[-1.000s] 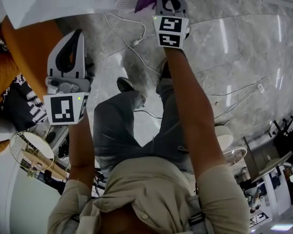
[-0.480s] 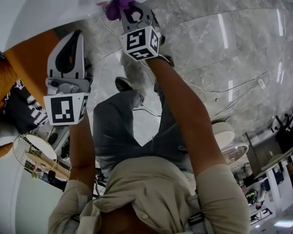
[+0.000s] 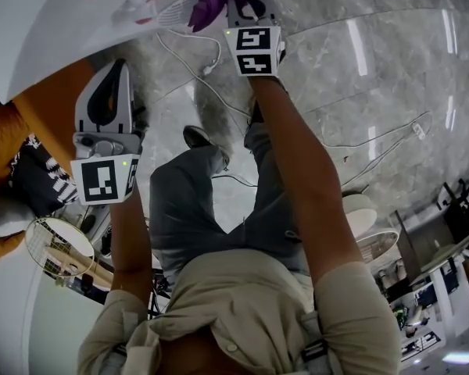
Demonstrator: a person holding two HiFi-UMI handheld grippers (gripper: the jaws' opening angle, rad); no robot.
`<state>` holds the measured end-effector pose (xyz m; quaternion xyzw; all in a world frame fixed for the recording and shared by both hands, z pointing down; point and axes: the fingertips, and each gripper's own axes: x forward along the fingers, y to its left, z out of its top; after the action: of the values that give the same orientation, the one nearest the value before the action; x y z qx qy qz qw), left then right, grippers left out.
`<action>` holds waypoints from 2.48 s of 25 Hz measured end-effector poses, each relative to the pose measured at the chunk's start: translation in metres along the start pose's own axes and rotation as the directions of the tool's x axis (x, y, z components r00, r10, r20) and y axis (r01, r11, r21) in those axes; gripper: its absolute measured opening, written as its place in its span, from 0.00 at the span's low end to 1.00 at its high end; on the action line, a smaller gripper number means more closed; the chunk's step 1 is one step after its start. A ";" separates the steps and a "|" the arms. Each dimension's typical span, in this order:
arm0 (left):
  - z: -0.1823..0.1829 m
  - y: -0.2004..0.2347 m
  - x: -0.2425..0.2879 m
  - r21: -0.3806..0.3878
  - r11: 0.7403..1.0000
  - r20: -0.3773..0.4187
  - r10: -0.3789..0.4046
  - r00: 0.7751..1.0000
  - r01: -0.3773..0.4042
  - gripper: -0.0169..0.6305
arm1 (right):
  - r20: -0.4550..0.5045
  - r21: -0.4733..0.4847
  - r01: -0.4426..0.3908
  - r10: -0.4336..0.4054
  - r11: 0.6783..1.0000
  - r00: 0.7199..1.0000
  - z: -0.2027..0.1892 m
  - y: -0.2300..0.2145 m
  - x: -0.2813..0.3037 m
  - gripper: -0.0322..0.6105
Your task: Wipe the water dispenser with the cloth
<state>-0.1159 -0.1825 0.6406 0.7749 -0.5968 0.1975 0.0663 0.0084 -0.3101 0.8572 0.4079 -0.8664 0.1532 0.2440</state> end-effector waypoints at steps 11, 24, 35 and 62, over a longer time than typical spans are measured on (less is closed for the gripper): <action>0.032 0.006 -0.016 0.003 0.999 -0.033 0.038 0.999 -0.038 0.05 | 0.043 -0.067 0.078 -0.076 0.995 0.996 0.063 -0.054 -0.034 0.15; 0.096 0.023 -0.051 -0.009 0.997 -0.028 0.078 0.997 -0.078 0.05 | 0.099 -0.112 0.093 -0.082 0.989 0.992 0.156 -0.056 -0.089 0.15; 0.134 0.046 -0.075 0.066 0.995 -0.076 0.084 0.994 -0.079 0.05 | 0.126 -0.179 0.053 -0.031 0.982 0.992 0.228 -0.041 -0.114 0.15; 0.260 0.126 -0.322 -0.061 0.943 0.026 0.328 0.944 -0.326 0.05 | 0.117 -0.327 -0.139 0.186 0.935 0.976 0.351 0.091 -0.294 0.15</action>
<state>-0.2444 -0.0158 0.2624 0.6663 -0.7235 0.1752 0.0437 -0.0066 -0.2308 0.3974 0.3003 -0.9260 0.0017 0.2286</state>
